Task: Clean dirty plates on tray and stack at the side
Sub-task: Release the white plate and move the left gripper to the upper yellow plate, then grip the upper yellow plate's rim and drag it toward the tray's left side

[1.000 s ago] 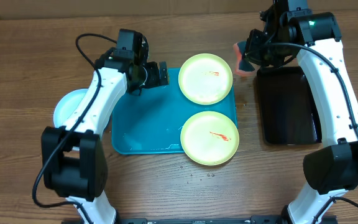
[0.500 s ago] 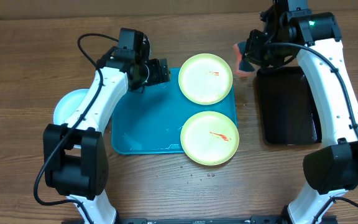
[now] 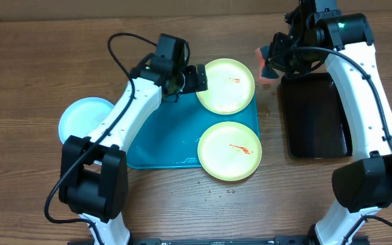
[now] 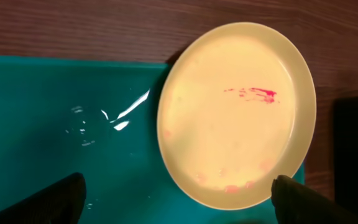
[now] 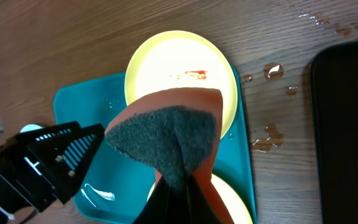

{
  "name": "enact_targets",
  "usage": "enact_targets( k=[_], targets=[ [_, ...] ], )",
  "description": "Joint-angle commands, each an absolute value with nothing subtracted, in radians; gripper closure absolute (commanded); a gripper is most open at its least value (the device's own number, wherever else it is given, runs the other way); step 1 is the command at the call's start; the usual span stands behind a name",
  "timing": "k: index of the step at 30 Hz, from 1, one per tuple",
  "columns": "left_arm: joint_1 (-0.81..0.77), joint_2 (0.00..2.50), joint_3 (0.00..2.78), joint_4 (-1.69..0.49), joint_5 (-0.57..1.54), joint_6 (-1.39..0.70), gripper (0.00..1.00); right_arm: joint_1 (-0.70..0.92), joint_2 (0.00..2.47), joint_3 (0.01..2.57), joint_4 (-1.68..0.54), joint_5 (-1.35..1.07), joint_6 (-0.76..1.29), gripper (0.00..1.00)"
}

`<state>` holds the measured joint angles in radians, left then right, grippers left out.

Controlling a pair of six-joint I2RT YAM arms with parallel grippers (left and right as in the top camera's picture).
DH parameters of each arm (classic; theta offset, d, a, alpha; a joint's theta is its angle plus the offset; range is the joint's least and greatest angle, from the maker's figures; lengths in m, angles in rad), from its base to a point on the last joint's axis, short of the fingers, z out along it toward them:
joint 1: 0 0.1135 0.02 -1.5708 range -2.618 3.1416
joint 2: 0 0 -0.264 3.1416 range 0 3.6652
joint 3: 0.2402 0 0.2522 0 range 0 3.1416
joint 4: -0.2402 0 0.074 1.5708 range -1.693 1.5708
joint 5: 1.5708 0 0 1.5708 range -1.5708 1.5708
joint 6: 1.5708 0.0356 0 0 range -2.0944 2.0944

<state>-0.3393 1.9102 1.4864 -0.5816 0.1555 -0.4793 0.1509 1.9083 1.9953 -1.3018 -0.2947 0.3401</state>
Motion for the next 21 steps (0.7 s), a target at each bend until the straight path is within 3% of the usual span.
enact_targets(
  k=[1, 11, 17, 21],
  targets=[
    [-0.335, 1.932, 1.504, -0.58, 0.136, -0.556, 0.06, 0.144, 1.905, 2.004, -1.296, -0.288, 0.339, 0.96],
    [-0.389, 2.062, 1.504, -0.514, 0.176, -0.575, 0.18, 0.144, 1.905, 2.004, -1.298, -0.288, 0.339, 0.96],
    [-0.406, 2.098, 1.504, -0.529, 0.175, -0.577, 0.35, 0.144, 1.905, 2.004, -1.307, -0.288, 0.339, 0.96],
    [-0.406, 2.106, 1.503, -0.564, 0.15, -0.577, 0.39, 0.144, 1.905, 2.004, -1.312, -0.288, 0.339, 0.96]
  ],
)
